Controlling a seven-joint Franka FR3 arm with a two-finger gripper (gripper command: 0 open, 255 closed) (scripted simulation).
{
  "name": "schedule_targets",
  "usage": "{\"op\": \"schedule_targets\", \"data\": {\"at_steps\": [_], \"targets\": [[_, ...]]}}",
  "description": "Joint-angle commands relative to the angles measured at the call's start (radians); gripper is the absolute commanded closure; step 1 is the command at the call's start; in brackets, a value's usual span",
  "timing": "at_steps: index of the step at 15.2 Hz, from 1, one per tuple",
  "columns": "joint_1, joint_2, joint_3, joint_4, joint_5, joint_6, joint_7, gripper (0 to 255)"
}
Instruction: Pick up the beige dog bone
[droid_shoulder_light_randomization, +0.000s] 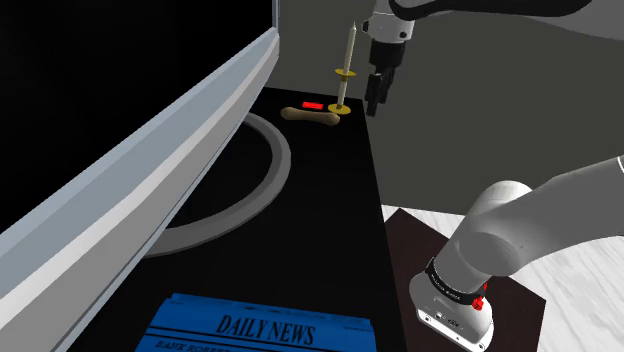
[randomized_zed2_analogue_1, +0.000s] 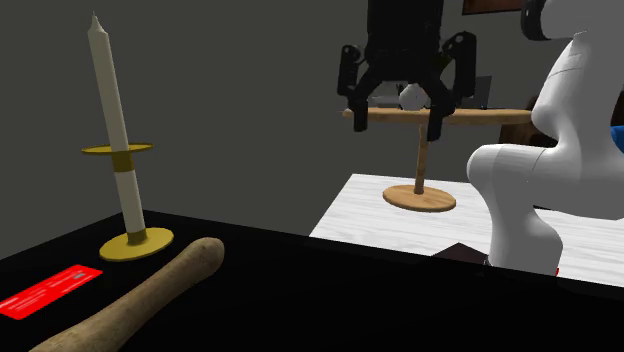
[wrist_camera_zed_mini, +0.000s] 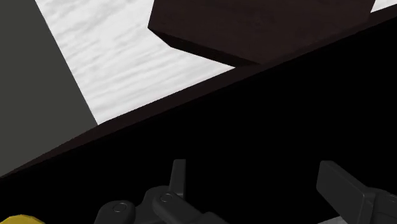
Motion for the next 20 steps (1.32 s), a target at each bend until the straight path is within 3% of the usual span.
{"op": "schedule_targets", "data": {"at_steps": [1, 11, 20], "targets": [[0.004, 0.065, -0.029, 0.027, -0.001, 0.036, -0.055, 0], [0.021, 0.46, -0.127, 0.299, 0.07, 0.137, -0.323, 0], [-0.015, 0.857, -0.135, 0.692, 0.184, 0.099, -0.537, 0]]}}
